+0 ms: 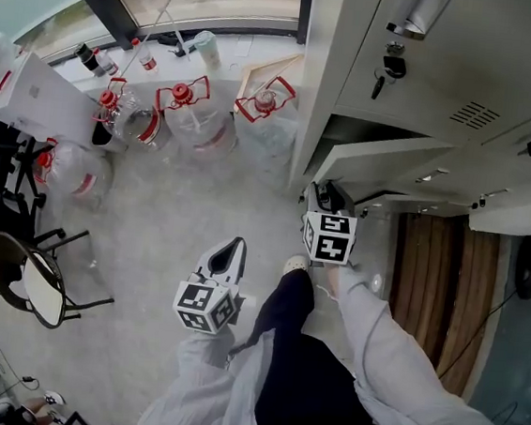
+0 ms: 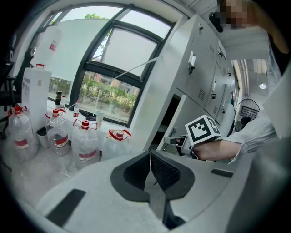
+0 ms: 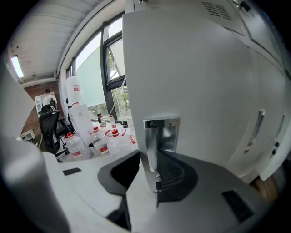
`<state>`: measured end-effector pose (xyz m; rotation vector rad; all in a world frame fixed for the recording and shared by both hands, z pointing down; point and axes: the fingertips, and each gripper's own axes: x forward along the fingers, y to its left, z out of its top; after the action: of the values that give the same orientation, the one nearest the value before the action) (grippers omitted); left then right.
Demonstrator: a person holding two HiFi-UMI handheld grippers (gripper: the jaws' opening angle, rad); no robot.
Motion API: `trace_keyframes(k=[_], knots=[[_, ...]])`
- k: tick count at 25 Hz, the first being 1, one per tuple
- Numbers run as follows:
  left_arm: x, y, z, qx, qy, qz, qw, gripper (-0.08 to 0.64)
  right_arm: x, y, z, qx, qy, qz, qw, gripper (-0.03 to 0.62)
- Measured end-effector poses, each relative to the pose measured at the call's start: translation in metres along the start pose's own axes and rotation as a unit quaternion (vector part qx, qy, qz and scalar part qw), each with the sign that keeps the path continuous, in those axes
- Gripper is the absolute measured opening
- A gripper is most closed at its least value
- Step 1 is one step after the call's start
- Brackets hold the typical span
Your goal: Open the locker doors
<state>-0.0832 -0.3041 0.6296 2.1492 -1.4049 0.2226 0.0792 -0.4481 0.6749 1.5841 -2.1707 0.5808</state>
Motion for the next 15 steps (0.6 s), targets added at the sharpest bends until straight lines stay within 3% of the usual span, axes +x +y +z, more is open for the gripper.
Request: trace_keyframes(k=[15], knots=[[-0.005,-0.021,-0.013,0.002,0.013,-0.037,0.9992,0.009,-0.047,-0.004,-0.031,-0.018,-0.007,0.025,0.999,0.104]])
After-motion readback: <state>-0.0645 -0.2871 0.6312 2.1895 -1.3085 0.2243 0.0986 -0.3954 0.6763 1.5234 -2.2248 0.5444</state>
